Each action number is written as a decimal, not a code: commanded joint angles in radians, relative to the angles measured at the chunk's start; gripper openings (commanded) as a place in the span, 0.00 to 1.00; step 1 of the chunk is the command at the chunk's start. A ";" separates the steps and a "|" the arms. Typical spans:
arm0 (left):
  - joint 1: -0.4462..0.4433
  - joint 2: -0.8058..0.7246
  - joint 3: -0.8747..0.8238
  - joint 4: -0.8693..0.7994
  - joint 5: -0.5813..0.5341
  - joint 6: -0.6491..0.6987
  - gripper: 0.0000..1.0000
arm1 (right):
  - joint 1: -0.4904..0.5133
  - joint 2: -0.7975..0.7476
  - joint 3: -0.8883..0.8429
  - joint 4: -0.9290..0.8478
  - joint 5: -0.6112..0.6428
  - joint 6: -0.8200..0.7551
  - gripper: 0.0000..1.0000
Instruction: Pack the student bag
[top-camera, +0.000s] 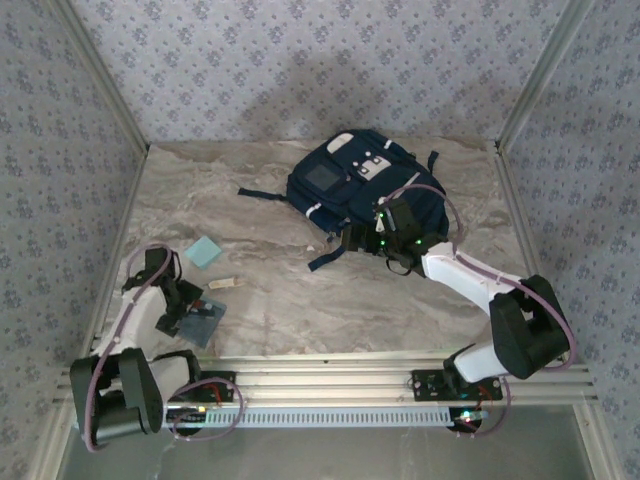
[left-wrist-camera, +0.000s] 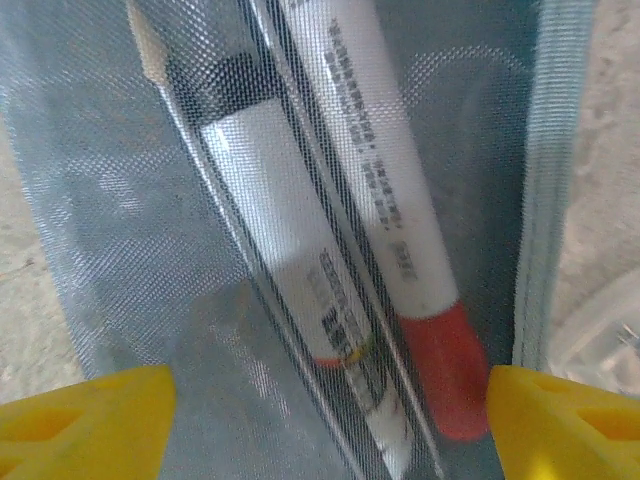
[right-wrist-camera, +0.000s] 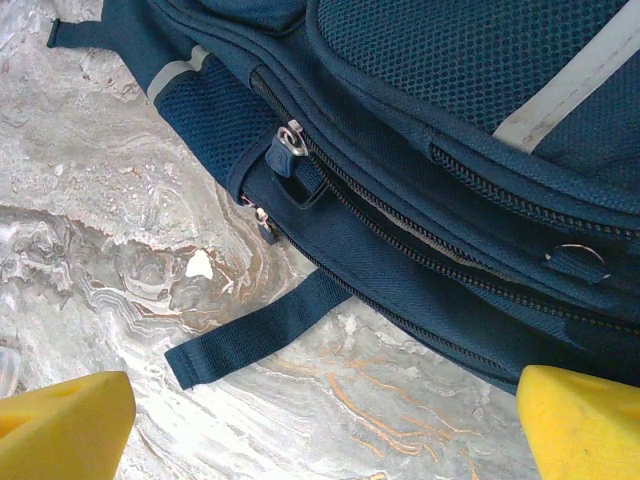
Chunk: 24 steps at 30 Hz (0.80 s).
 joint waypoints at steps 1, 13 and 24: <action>0.005 0.055 -0.015 0.107 0.003 -0.023 0.81 | -0.003 0.007 0.017 -0.010 -0.018 0.012 1.00; 0.005 0.110 -0.030 0.185 0.001 0.019 0.26 | 0.004 0.005 0.037 -0.020 -0.031 0.019 1.00; 0.003 -0.160 0.099 0.094 -0.015 0.009 0.01 | 0.013 0.012 0.081 0.003 -0.099 -0.010 1.00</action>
